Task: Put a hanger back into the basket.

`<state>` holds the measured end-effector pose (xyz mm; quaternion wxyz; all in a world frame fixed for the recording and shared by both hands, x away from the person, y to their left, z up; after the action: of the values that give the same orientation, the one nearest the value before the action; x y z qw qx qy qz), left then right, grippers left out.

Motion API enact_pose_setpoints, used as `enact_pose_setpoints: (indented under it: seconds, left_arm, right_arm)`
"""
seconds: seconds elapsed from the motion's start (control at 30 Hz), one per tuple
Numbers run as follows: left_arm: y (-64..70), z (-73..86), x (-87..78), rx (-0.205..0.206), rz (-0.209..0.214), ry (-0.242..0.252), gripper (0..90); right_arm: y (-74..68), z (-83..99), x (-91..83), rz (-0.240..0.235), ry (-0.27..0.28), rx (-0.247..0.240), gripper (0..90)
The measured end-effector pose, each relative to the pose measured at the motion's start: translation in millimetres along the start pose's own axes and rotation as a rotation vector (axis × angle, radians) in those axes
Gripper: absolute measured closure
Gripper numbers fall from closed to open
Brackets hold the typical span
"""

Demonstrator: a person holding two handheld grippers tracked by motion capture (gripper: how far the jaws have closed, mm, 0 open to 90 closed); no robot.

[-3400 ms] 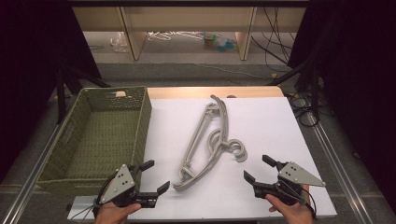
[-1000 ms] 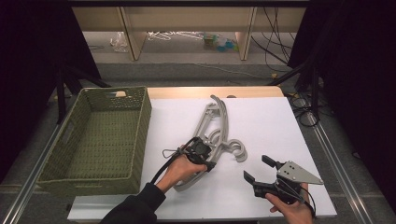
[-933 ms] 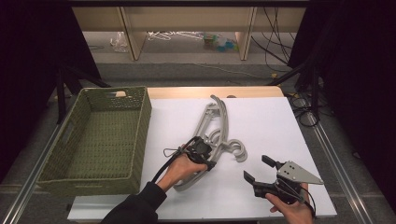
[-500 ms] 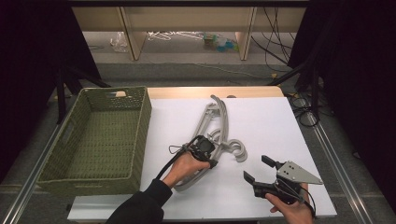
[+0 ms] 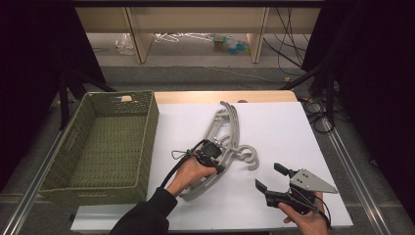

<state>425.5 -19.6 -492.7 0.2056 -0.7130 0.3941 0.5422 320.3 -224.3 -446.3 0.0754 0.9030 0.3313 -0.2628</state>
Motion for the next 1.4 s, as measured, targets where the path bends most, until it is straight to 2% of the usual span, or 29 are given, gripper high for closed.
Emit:
enact_pose_setpoints:
  seconds: [0.13, 0.2, 0.3, 0.43, 0.57, 0.63, 0.7, 0.73, 0.77, 0.83, 0.87, 0.97, 1.03, 1.17, 1.2, 1.3, 1.33, 1.4]
  left_arm:
    - [-0.4, 0.0, -7.2, -0.001, 0.03, 0.005, 73.8]
    - [-4.1, 1.5, -11.5, -0.007, 0.014, 0.007, 74.8]
    - [-7.2, 3.2, -18.4, -0.023, 0.021, 0.031, 76.1]
    - [-12.2, 6.1, -27.3, -0.011, 0.02, 0.032, 76.9]
    - [-20.5, 11.2, -46.6, -0.038, 0.002, 0.079, 77.9]
    - [-26.7, 14.2, -56.3, -0.043, 0.004, 0.083, 78.7]
    - [-32.9, 14.9, -62.9, -0.089, -0.011, 0.131, 79.7]
    - [-35.7, 16.2, -65.6, -0.085, -0.017, 0.133, 80.2]
    - [-38.8, 17.2, -68.7, -0.098, -0.026, 0.146, 80.7]
    - [-43.8, 20.4, -75.0, -0.082, -0.037, 0.138, 81.0]
    - [-44.1, 19.8, -77.1, -0.104, -0.046, 0.159, 80.9]
    - [-46.1, 19.5, -82.1, -0.104, -0.023, 0.187, 81.0]
    - [-45.6, 18.5, -83.5, -0.104, -0.021, 0.2, 81.0]
    - [-44.0, 16.6, -87.3, -0.093, -0.02, 0.203, 81.0]
    - [-44.3, 16.1, -89.0, -0.093, -0.02, 0.207, 81.0]
    - [-44.7, 15.2, -93.4, -0.099, -0.004, 0.228, 81.0]
    - [-44.1, 13.6, -100.6, -0.098, 0.018, 0.251, 81.0]
    - [-43.0, 11.5, -107.5, -0.099, 0.026, 0.272, 81.0]
  right_arm:
    - [0.4, 0.6, -0.8, 0.014, -0.012, 0.005, 17.3]
    - [-0.4, 1.4, -1.1, 0.011, -0.022, 0.018, 17.2]
    - [-0.4, 1.3, -1.1, 0.012, -0.021, 0.017, 17.2]
    - [-0.5, 1.4, -0.9, 0.011, -0.023, 0.016, 17.2]
    - [-0.7, 1.7, -0.8, 0.007, -0.025, 0.018, 17.3]
    - [-0.4, 1.4, -0.9, 0.01, -0.023, 0.018, 17.3]
    - [-0.9, 1.7, -0.7, 0.004, -0.028, 0.023, 17.3]
    - [-0.7, 1.4, -0.7, 0.008, -0.022, 0.02, 17.3]
    - [-0.6, 1.3, -0.8, 0.01, -0.023, 0.019, 17.3]
    - [-0.9, 1.6, -0.4, 0.003, -0.024, 0.022, 17.2]
    - [-1.6, 1.3, 0.1, -0.012, -0.017, 0.028, 17.3]
    - [-1.6, 1.1, -0.1, -0.013, -0.017, 0.03, 17.4]
    - [0.0, 1.8, -0.6, 0.003, -0.028, 0.016, 17.4]
    - [-0.3, 1.7, -0.3, 0.004, -0.023, 0.019, 17.4]
    - [-1.2, 1.3, 0.8, -0.009, -0.012, 0.024, 17.4]
    - [-0.2, 1.9, -0.6, 0.0, -0.029, 0.019, 17.4]
    - [0.0, 2.0, -0.4, 0.002, -0.03, 0.018, 17.4]
    - [0.1, 2.0, -0.1, 0.001, -0.03, 0.017, 17.4]
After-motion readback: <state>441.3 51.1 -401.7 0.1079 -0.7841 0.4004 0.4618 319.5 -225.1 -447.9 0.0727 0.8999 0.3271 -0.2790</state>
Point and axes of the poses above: each handheld gripper's, and its own axes: x roughly forward along the jaws, z roughly out of its underside, y roughly to its right, the point moved 5 cm from there along x, roughly forward along the jaws, and after that the axes turned 14 degrees about -y, right-handed, at the moved point
